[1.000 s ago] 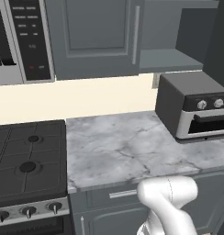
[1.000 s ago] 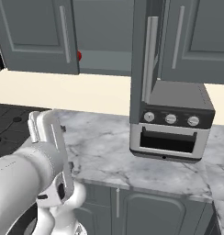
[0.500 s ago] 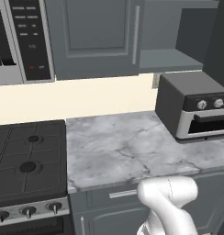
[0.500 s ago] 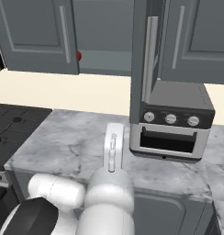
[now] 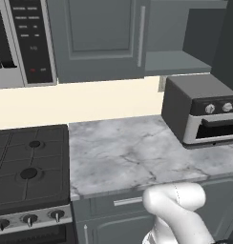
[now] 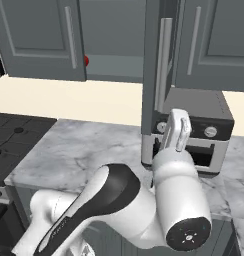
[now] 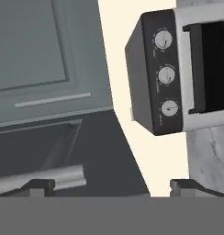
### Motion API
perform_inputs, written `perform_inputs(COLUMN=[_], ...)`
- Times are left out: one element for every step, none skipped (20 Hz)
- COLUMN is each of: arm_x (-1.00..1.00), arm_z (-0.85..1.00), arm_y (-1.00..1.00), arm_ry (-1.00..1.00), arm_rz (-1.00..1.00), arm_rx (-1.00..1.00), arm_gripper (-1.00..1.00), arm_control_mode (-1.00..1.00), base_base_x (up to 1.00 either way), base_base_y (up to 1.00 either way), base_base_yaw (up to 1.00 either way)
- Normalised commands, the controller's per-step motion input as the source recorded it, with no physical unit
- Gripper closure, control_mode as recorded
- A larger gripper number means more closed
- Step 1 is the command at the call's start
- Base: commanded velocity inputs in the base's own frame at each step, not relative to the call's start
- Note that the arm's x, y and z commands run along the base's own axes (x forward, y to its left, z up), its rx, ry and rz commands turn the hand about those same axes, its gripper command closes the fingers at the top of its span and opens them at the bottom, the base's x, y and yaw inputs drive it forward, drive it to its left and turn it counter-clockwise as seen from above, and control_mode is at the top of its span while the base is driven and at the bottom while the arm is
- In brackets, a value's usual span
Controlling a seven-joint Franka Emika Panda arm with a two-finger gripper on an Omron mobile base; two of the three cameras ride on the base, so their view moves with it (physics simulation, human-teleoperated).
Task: Pick the tomato from the counter and place it in the cabinet. Then close the cabinet.
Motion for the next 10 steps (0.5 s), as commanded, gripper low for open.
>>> perform_inputs(arm_x=[1.0, 1.0, 1.0, 1.0, 1.0, 0.96, 0.83, 0.77, 0.79, 0.63], arm_z=[0.0, 0.0, 0.0, 0.0, 0.0, 0.0, 0.03, 0.06, 0.08, 0.11], arm_y=[-0.33, -0.25, -0.15, -0.06, 0.0, 0.0, 0.09, 0.2, 0.34, 0.54], arm_ry=[-0.02, -0.07, -0.06, -0.06, -0.07, -0.1, -0.12, -0.16, -0.18, -0.23], arm_rz=[0.07, 0.11, 0.19, 0.22, 0.29, 0.31, 0.28, 0.29, 0.29, 0.31], arm_rx=[0.05, 0.02, 0.01, 0.0, 0.0, 0.0, -0.01, -0.01, -0.03, -0.09], arm_gripper=[-1.0, -1.0, -1.0, -1.0, -1.0, -1.0, -1.0, -1.0, -1.0, -1.0], arm_control_mode=[-1.0, -1.0, -1.0, -1.0, -1.0, -1.0, -1.0, -1.0, -1.0, -1.0], base_base_x=[0.0, 0.0, 0.0, 0.0, 0.0, 0.0, 0.0, 0.0, 0.0, 0.0], base_base_y=[0.0, 0.0, 0.0, 0.0, 0.0, 0.0, 0.0, 0.0, 0.0, 0.0], base_base_yaw=[0.0, 0.0, 0.0, 0.0, 0.0, 0.0, 0.0, 0.0, 0.0, 0.0])
